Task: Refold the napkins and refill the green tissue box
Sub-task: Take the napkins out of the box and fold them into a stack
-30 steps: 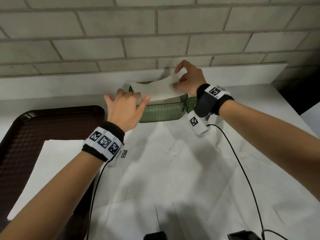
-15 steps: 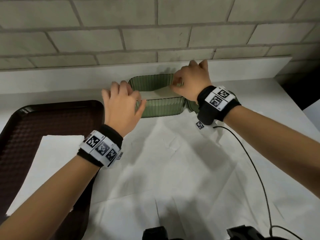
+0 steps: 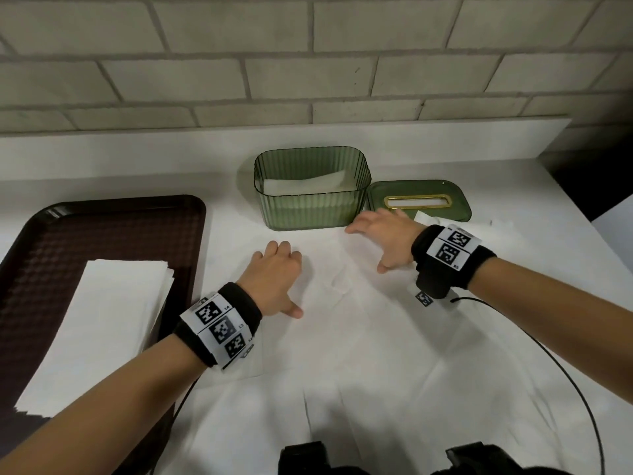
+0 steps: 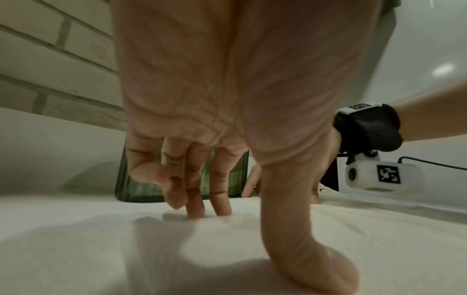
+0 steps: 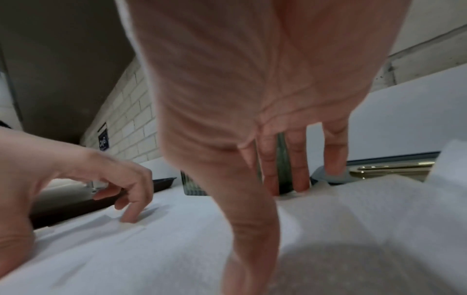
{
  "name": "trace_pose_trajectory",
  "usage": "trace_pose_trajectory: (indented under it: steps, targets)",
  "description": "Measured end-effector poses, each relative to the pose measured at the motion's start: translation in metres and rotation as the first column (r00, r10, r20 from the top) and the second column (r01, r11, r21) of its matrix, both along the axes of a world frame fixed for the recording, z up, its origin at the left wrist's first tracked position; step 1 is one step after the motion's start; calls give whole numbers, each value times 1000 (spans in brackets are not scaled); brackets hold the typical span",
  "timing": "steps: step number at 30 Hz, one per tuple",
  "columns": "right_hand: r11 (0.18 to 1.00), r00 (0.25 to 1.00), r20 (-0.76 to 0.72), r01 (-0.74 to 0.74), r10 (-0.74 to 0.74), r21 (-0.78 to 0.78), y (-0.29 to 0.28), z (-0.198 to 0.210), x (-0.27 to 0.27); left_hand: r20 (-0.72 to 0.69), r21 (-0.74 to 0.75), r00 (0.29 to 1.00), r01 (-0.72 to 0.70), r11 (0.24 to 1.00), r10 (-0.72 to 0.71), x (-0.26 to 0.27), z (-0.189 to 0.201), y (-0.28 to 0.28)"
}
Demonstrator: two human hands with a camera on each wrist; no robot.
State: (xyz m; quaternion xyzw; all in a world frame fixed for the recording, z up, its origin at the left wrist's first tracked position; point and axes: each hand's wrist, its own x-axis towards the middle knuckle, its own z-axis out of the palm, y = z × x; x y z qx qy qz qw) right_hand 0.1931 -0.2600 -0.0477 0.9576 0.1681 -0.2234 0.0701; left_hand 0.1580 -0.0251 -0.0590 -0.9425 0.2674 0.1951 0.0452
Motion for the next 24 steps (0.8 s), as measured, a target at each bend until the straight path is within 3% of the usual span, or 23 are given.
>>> trace_pose_trajectory:
  steps: [5, 9, 13, 20, 22, 24]
  targets:
    - [997, 998, 57, 24, -20, -67, 10, 4, 6, -12, -28, 1000, -24, 999, 24, -1, 2, -6]
    - [988, 989, 133, -51, 71, -144, 9, 13, 3, -69, -114, 996, -70, 991, 62, 2, 4, -3]
    - [998, 991, 119, -55, 59, -34, 2, 21, 0, -166, -268, 983, -115, 957, 72, 8, 12, 5]
    - [997, 994, 111, 14, -23, 80, -9, 54, -12, -161, -422, 987, -87, 902, 20, 21, 64, 12]
    - [994, 988, 146, 27, -43, 107, -12, 69, -14, -170, -505, 985, -108, 857, 25, 29, 89, 12]
    - [987, 982, 173, 46, -73, 153, -16, 85, -15, -190, -639, 978, -189, 746, 86, 38, 111, 14]
